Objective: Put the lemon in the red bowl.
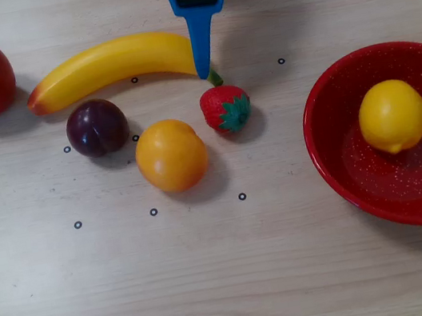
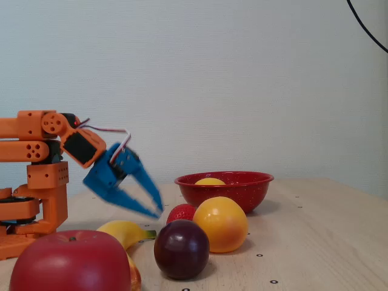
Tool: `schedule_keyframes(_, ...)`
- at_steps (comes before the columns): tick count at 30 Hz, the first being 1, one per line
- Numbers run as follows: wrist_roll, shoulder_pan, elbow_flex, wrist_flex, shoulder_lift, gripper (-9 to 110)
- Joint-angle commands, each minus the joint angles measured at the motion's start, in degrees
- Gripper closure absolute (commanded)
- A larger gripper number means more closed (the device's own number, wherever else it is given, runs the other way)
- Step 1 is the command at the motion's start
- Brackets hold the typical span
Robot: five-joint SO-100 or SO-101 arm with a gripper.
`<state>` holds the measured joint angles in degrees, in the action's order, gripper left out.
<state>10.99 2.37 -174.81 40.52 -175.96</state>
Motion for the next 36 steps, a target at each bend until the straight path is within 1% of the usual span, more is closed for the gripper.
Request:
schedule_keyframes(1, 2.1, -0.3, -3.9, -3.6, -3.8, 101)
schedule_keyframes(7, -2.0, -1.8, -3.9, 4.7, -9.0, 101)
schedule_keyframes(13, -3.8, -1.8, -3.9, 9.3, -9.2, 101)
schedule_keyframes(36, -6.6, -1.4, -3.9, 9.9, -9.1, 101)
